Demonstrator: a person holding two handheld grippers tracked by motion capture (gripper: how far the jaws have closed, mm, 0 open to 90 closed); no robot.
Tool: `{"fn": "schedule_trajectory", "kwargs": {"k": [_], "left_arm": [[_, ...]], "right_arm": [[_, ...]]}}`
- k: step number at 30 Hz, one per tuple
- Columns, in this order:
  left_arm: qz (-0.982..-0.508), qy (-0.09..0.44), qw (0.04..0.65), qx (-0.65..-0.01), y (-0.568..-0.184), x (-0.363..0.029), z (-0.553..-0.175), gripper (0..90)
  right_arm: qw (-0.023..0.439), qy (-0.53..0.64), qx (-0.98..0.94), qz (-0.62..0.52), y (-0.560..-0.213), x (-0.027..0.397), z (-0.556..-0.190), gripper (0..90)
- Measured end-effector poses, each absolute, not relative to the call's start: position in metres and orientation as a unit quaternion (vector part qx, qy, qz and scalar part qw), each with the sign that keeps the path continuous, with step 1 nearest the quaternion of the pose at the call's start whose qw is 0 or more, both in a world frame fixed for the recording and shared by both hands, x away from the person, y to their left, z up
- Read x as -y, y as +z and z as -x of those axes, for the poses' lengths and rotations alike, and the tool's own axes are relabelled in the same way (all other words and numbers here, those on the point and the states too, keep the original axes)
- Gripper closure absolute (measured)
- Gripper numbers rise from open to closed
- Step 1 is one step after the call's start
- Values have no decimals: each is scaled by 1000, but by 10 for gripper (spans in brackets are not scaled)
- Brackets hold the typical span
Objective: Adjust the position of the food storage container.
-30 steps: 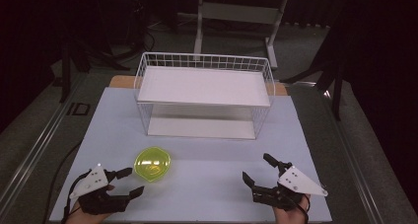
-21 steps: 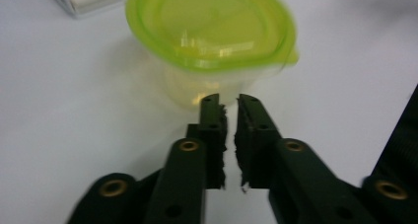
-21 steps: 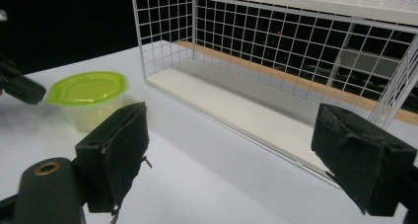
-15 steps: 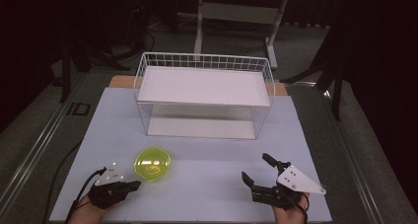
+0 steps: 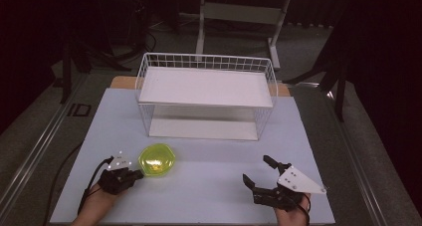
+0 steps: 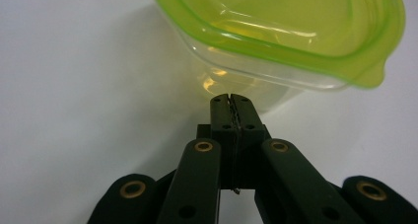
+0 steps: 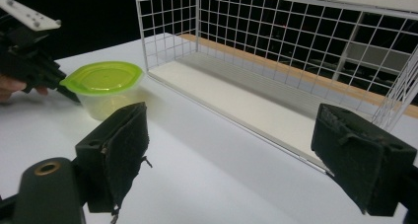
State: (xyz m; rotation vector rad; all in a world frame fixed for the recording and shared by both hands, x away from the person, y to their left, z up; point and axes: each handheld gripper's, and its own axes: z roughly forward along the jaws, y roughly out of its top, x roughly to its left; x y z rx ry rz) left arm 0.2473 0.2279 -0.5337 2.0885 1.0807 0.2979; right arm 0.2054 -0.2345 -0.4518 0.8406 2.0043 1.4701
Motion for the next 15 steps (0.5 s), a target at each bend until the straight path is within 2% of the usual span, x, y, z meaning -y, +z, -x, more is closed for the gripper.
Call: {"fn": "schedule_trajectory", "kwargs": {"k": [6,10,15], "left_arm": [[-817,119,375,-422,-533,-218,-262,900],[-811,103,395,-418,-534,-210,-272,900],[-819,115,376,-419,-535,-207,-274,900]], "right_arm": [[259,539,-741,-306,-452,234,-204,143],[258,537,-742,-307,-452,234,-205,143],[254,533,-747,-306,-453,234,-206,143]]}}
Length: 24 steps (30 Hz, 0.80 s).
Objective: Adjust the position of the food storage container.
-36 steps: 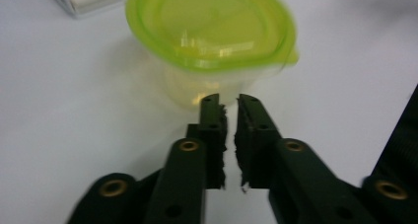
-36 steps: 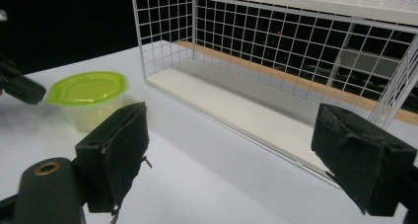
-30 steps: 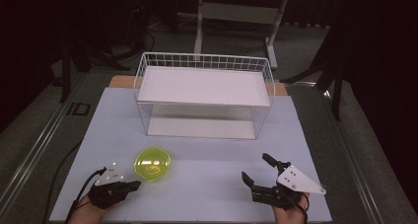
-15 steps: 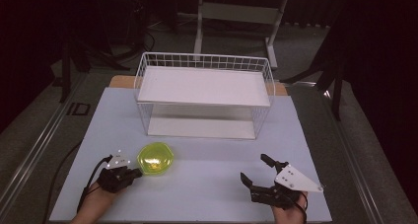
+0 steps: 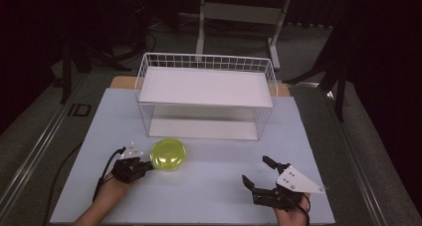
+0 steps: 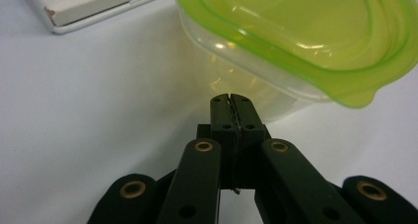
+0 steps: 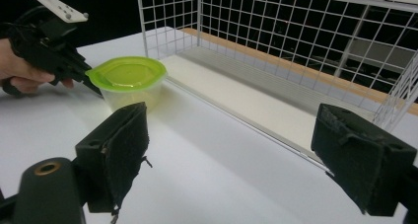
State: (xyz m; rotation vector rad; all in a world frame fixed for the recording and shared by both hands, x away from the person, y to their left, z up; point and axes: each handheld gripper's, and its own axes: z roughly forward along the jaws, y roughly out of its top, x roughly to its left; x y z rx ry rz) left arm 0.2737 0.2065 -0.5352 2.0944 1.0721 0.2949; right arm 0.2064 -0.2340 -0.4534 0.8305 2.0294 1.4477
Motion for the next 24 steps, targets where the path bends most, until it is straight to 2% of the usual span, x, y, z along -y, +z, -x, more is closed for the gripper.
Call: {"fn": "schedule_trajectory", "kwargs": {"k": [5,6,9,24], "left_arm": [[-810,117,375,-436,-533,-213,-272,900],[-797,109,401,-438,-531,-215,-271,900],[-797,108,402,-437,-530,-213,-273,900],[-807,99,401,-423,-527,-173,-304,900]], "right_arm": [[255,532,-747,-306,-454,235,-207,143],[254,534,-746,-306,-453,234,-207,143],[254,535,-746,-306,-453,234,-207,143],[251,536,-746,-306,-453,234,-206,143]]}}
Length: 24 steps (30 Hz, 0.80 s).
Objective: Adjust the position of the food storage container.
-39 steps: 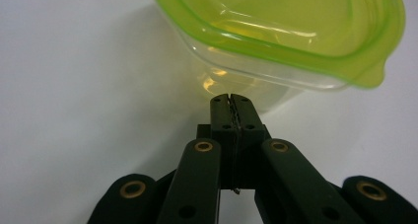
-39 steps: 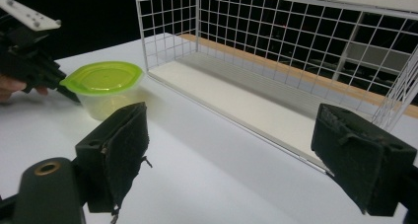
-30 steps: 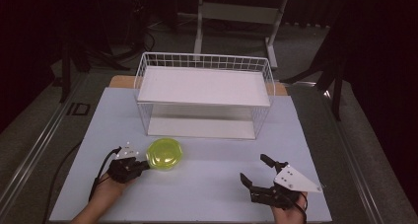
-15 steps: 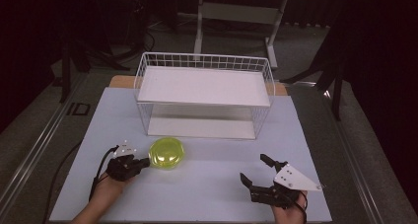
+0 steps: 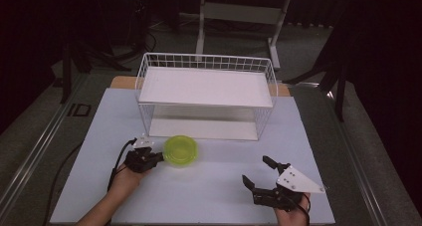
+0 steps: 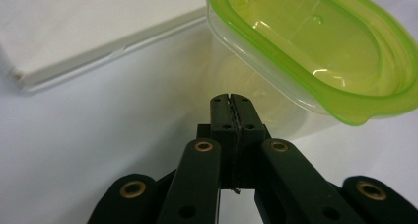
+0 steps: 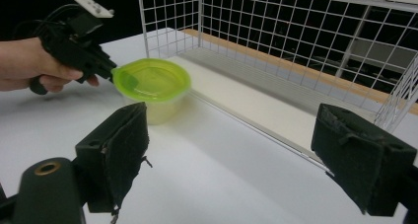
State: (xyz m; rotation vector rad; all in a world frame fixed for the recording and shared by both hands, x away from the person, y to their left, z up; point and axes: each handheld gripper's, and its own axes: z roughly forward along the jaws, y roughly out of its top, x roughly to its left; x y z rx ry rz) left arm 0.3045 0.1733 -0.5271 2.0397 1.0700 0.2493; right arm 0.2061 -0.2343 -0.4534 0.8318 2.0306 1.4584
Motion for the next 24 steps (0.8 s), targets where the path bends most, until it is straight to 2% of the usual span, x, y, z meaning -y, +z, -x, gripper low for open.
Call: {"fn": "schedule_trajectory", "kwargs": {"k": [12,24], "left_arm": [[-819,76,406,-398,-531,-128,-320,900],[-828,71,393,-394,-531,-122,-321,900]], "right_arm": [[248,534,-748,-308,-454,236,-206,143],[250,532,-747,-312,-453,239,-204,146]]}}
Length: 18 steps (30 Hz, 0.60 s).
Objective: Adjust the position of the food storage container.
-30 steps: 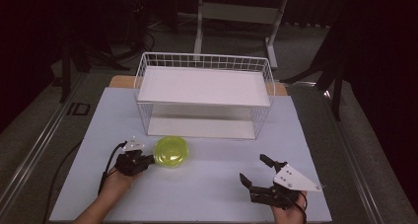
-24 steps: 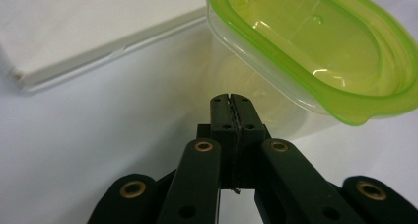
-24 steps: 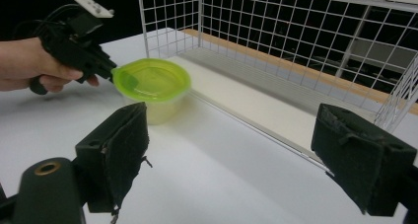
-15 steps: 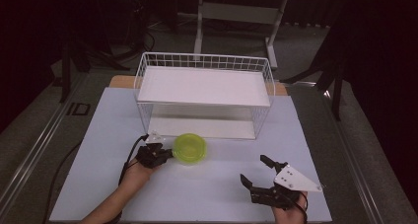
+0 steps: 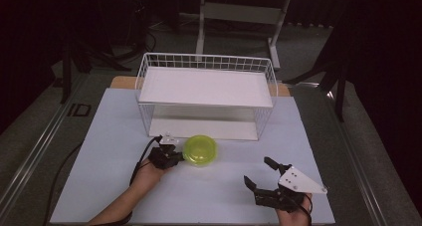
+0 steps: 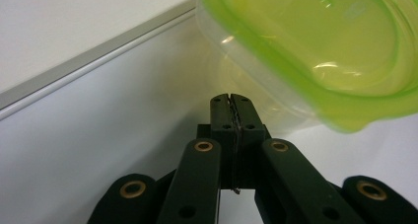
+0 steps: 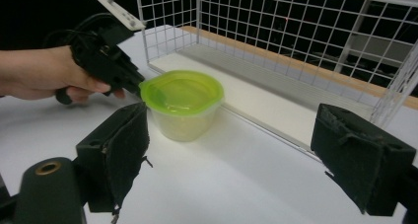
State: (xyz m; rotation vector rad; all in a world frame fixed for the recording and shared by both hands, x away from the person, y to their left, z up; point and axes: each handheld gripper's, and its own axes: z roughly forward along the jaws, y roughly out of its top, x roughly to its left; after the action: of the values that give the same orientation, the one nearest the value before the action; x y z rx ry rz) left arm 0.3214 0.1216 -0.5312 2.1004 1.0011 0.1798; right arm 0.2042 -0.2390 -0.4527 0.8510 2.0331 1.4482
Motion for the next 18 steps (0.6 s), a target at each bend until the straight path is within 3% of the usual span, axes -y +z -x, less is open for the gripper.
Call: {"fn": "schedule_trajectory", "kwargs": {"k": [18], "left_arm": [[-827,60,406,-384,-530,-108,-324,900]], "right_arm": [[254,525,-750,-310,-455,235,-205,151]]}}
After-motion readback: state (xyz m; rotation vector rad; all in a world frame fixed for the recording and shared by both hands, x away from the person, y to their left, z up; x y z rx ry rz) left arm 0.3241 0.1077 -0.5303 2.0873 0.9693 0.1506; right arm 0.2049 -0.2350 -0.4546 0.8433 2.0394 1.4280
